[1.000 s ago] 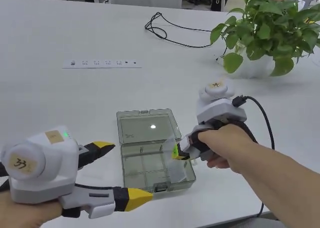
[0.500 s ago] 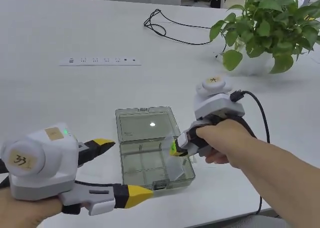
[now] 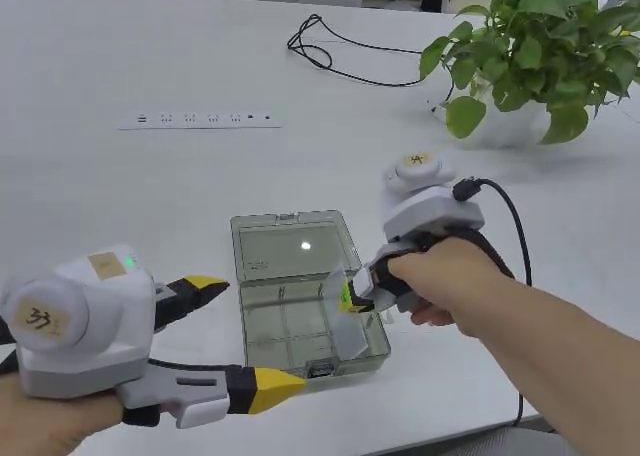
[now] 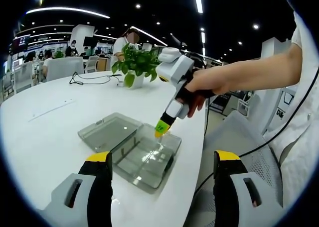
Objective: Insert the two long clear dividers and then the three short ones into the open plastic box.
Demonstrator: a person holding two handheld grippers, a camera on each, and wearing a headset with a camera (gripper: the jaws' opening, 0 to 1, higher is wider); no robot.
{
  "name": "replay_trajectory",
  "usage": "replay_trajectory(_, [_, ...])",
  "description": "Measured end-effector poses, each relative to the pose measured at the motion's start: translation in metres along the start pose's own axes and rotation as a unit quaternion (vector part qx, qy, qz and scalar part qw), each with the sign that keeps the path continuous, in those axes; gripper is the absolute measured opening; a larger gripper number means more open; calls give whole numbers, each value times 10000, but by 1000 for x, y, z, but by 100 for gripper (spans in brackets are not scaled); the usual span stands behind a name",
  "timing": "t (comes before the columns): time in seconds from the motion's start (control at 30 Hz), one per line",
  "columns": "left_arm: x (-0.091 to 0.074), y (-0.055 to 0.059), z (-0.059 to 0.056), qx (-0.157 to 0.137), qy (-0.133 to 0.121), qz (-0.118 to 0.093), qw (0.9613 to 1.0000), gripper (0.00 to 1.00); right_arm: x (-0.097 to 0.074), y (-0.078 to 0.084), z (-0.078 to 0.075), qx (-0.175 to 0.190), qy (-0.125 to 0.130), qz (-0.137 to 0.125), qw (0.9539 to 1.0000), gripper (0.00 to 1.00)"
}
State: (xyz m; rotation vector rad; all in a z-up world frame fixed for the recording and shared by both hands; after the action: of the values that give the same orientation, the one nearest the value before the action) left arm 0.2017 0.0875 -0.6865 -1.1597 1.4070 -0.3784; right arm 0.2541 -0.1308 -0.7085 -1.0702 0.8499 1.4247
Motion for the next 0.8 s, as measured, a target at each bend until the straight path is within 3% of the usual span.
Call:
replay_trajectory(0.37, [2, 1, 0, -2, 6, 29, 10000, 85, 11, 0, 5, -525, 103, -44, 9986, 9])
replay_trajectory(0.8, [1, -2, 2, 8, -14, 33, 10000, 85, 22, 2, -1, -606, -44, -117, 9981, 10])
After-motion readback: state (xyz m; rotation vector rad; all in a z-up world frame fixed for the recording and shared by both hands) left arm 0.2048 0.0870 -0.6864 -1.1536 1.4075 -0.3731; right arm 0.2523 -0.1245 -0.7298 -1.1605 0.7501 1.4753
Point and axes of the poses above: the centre of the closed fingertips' face, and the gripper's own axes: x roughly forward along the fingers, z roughly to its left, y roughly out of its underside, the point moved 10 cm from there along -x, roughly backward along the fingers, and after that the axes turned 12 degrees about z, right-handed, at the moved point
